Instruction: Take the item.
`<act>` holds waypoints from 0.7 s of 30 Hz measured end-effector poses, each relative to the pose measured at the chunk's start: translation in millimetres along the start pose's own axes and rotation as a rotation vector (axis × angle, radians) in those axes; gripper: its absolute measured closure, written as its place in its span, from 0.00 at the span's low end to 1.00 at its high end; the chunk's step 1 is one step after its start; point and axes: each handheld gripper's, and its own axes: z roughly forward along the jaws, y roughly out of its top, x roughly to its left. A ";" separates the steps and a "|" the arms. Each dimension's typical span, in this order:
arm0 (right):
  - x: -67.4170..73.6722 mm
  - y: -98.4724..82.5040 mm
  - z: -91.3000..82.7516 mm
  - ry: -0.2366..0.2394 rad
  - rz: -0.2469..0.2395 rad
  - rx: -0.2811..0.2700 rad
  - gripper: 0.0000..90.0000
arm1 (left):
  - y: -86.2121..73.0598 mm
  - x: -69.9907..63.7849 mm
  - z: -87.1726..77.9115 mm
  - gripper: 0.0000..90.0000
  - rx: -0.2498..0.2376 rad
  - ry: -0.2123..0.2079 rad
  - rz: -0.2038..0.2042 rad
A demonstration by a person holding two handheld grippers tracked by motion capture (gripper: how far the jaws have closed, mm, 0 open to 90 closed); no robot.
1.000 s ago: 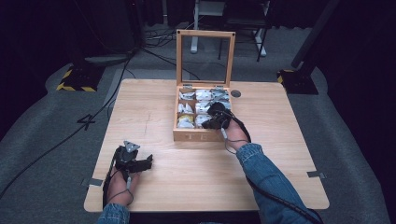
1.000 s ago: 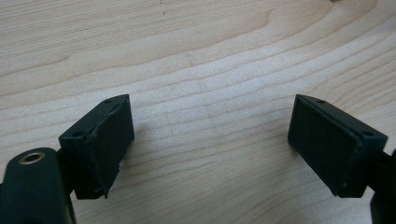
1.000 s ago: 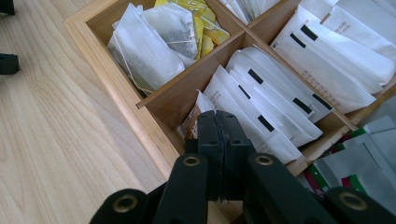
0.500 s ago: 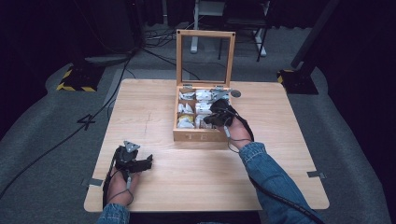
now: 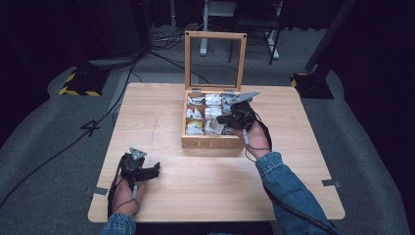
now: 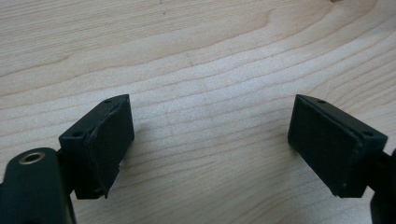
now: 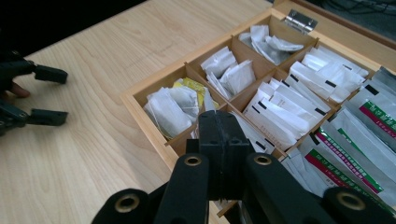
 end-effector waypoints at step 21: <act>14.3 -29.9 -58.5 0.025 0.012 -0.192 1.00 | 0.0 0.0 0.0 0.16 0.000 0.000 0.000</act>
